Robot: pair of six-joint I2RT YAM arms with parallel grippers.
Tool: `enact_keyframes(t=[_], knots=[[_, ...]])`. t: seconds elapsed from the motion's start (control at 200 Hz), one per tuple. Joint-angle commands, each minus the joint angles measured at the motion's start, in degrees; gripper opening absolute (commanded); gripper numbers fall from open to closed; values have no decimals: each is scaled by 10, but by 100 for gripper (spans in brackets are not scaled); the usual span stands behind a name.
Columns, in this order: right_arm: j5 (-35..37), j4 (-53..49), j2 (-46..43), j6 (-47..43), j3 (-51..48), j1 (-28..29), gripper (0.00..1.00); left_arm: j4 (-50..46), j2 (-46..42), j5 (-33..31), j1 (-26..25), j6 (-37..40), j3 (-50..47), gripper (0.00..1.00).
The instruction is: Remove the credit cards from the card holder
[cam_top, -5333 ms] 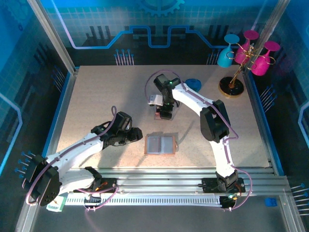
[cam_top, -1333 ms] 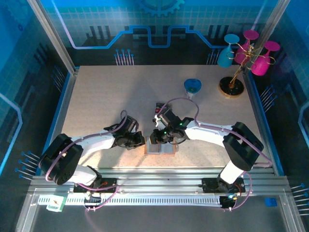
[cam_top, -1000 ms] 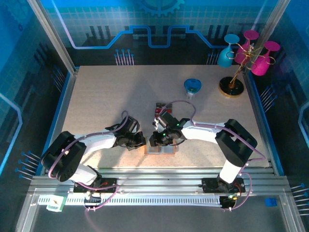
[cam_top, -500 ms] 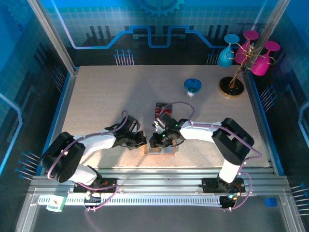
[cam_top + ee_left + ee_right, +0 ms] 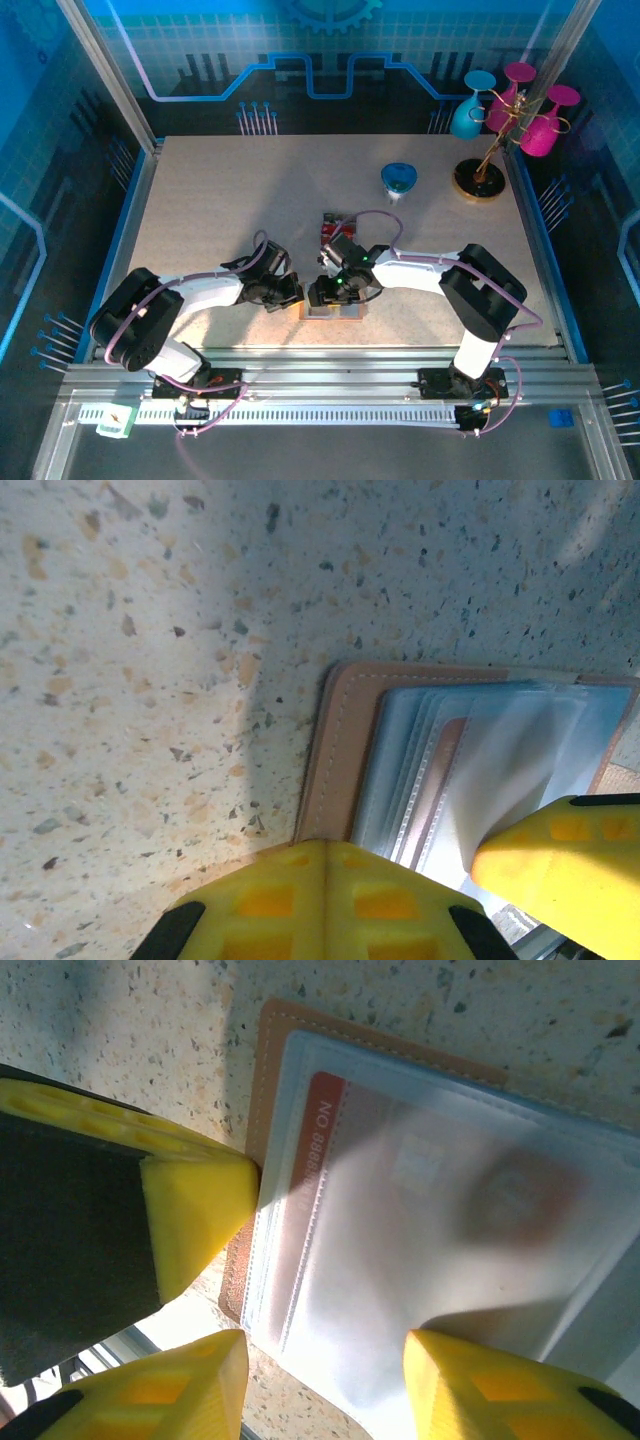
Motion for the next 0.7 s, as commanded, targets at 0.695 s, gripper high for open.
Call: enact_keyframes(t=[0.695], knots=[[33, -10, -49, 14, -38, 5, 53, -49, 29, -6, -1, 17, 21, 4]])
